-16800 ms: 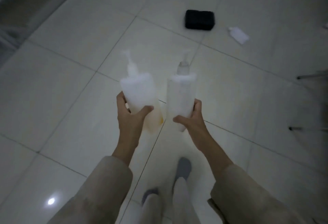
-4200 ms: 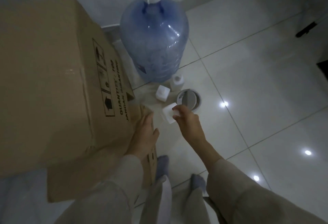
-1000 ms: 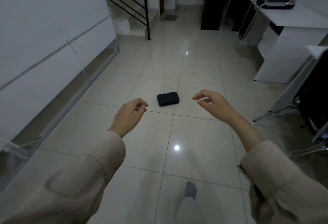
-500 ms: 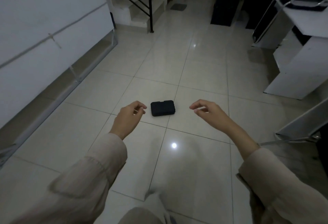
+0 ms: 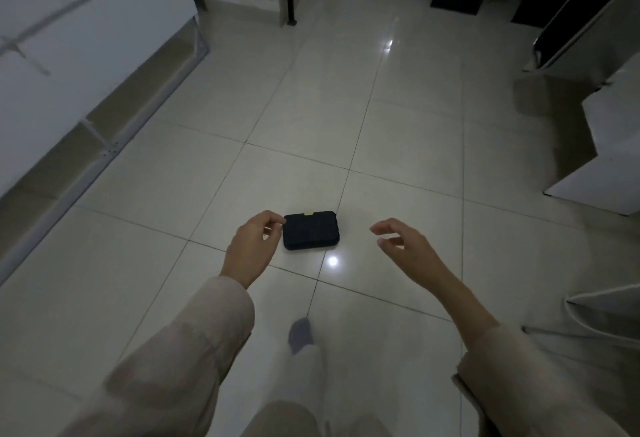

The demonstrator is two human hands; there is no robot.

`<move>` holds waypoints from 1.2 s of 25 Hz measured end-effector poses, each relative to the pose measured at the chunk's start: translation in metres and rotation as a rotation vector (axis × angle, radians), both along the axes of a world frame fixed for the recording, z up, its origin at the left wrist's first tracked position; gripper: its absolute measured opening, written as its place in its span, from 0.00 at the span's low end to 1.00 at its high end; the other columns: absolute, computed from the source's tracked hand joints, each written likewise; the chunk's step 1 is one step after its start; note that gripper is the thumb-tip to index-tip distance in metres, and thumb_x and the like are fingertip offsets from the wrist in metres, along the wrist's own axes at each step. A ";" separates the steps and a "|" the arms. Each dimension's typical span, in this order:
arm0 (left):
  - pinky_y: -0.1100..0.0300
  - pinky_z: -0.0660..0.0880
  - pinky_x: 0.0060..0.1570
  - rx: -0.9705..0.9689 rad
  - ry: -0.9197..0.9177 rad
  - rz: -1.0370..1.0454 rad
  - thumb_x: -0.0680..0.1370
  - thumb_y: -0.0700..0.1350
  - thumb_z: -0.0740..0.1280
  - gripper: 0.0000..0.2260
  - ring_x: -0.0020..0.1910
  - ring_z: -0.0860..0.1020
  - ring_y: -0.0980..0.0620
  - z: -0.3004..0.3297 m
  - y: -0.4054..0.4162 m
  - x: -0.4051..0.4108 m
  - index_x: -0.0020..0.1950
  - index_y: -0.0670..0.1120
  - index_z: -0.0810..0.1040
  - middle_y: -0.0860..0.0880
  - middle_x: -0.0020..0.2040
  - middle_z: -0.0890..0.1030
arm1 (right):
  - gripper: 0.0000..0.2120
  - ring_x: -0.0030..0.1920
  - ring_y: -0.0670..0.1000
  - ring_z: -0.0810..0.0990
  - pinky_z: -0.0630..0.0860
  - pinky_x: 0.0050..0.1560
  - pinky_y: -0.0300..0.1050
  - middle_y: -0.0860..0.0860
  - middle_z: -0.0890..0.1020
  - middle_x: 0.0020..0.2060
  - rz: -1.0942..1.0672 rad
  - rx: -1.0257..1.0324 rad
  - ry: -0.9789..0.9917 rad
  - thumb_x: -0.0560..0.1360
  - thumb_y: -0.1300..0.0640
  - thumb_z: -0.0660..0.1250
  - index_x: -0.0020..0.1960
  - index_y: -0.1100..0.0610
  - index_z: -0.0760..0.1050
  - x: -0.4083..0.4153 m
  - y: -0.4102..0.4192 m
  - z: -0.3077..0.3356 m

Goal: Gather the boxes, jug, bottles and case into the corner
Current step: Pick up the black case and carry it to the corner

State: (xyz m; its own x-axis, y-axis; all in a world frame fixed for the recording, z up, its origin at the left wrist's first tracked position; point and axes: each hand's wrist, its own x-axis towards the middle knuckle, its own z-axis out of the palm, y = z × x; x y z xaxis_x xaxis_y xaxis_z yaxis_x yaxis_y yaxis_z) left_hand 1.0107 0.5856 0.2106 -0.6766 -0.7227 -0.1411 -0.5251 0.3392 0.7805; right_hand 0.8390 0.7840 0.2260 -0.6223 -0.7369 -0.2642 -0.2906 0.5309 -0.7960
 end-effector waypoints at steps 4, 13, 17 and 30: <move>0.63 0.68 0.47 0.059 -0.026 0.046 0.79 0.41 0.59 0.09 0.52 0.75 0.52 -0.065 -0.038 -0.063 0.57 0.46 0.75 0.50 0.54 0.77 | 0.14 0.53 0.49 0.75 0.70 0.47 0.26 0.48 0.75 0.57 -0.046 0.040 -0.090 0.77 0.64 0.60 0.62 0.56 0.72 -0.045 -0.062 -0.074; 0.58 0.68 0.55 0.156 -0.182 0.127 0.78 0.41 0.61 0.15 0.59 0.71 0.47 -0.367 -0.094 -0.134 0.65 0.46 0.69 0.49 0.58 0.72 | 0.19 0.57 0.48 0.70 0.65 0.56 0.35 0.54 0.71 0.61 -0.148 0.164 -0.210 0.77 0.64 0.61 0.67 0.58 0.66 -0.121 -0.149 -0.379; 0.59 0.65 0.58 0.180 -0.221 0.198 0.78 0.44 0.62 0.19 0.64 0.68 0.46 -0.500 -0.121 -0.155 0.68 0.44 0.64 0.44 0.65 0.69 | 0.21 0.57 0.48 0.67 0.63 0.56 0.35 0.53 0.69 0.59 -0.248 0.141 -0.257 0.77 0.63 0.62 0.69 0.57 0.63 -0.149 -0.184 -0.513; 0.63 0.74 0.49 0.562 -0.077 0.533 0.70 0.57 0.70 0.25 0.50 0.75 0.57 -0.657 -0.176 -0.190 0.56 0.48 0.61 0.51 0.53 0.73 | 0.34 0.54 0.47 0.74 0.71 0.52 0.38 0.46 0.74 0.54 -0.480 0.173 -0.517 0.66 0.44 0.74 0.65 0.54 0.63 -0.196 -0.239 -0.668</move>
